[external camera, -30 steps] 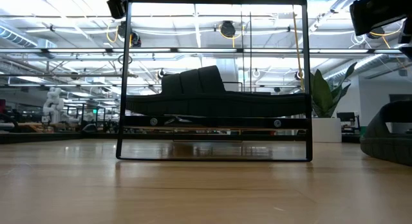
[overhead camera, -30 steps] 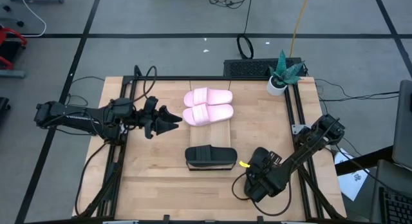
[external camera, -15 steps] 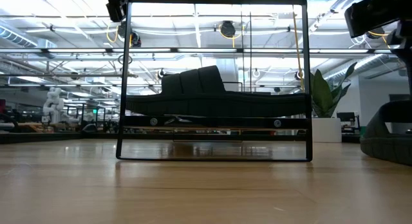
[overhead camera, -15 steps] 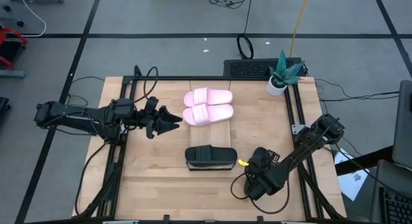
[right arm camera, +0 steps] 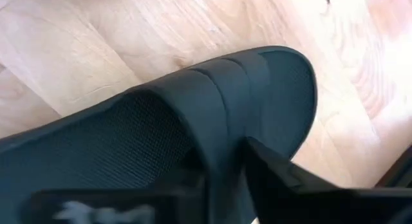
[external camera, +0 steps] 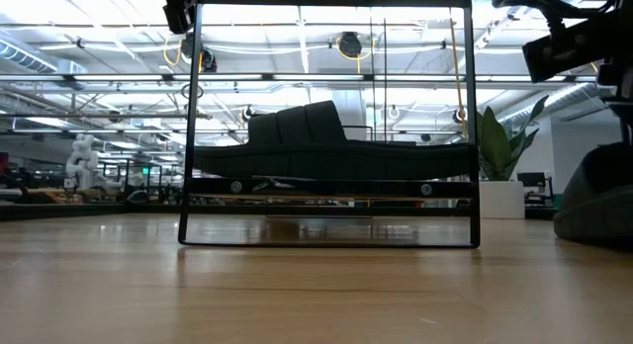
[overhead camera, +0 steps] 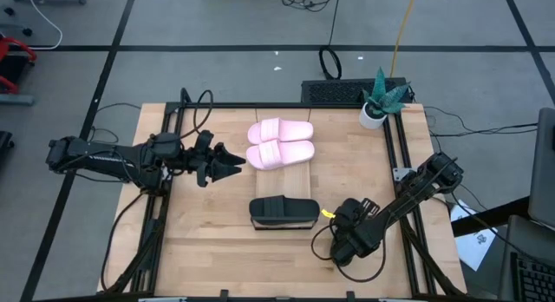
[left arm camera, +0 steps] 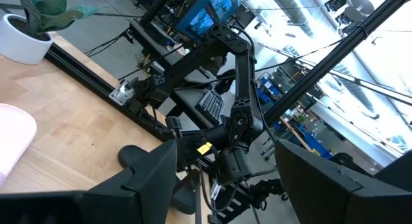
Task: Pick and place slides into the shelf
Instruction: Put the black slide on the shelf
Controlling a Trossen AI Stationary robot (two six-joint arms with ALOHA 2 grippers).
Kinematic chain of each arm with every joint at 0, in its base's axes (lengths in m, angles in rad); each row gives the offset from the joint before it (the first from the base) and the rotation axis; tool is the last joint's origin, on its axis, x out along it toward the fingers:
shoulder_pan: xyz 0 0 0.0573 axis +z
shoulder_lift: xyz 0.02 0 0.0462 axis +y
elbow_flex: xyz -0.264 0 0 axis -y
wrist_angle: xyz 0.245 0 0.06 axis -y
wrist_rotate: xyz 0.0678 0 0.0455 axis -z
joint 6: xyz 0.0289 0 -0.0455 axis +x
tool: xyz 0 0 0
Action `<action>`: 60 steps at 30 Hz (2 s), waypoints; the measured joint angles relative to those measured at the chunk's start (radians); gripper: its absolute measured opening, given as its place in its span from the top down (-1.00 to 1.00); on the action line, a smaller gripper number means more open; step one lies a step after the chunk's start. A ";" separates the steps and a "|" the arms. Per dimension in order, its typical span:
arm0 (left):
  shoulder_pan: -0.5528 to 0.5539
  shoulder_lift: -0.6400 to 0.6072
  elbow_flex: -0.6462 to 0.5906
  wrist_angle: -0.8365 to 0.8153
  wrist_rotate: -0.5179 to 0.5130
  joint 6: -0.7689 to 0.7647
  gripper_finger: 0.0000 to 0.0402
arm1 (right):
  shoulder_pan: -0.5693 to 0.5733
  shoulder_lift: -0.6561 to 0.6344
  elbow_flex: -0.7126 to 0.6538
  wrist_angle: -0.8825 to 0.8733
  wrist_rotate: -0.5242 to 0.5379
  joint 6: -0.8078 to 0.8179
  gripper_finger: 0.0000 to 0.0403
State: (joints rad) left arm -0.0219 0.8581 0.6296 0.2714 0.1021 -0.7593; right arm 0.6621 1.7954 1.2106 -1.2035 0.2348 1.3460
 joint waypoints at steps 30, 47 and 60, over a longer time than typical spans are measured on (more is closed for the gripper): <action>0.000 0.000 0.000 0.056 -0.029 -0.101 -0.28 | -0.179 -0.333 0.238 -0.293 0.666 -0.829 1.00; 0.000 0.000 0.000 0.153 -0.139 -0.119 -0.28 | -0.547 -0.558 0.238 0.600 0.176 -2.285 1.00; 0.000 -0.009 0.000 0.178 -0.178 -0.108 -0.28 | -0.716 -0.505 0.122 0.812 -0.450 -2.485 1.00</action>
State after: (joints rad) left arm -0.0220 0.8494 0.6296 0.4497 -0.0762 -0.8669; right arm -0.0542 1.2907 1.3326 -0.3917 -0.2156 -1.1388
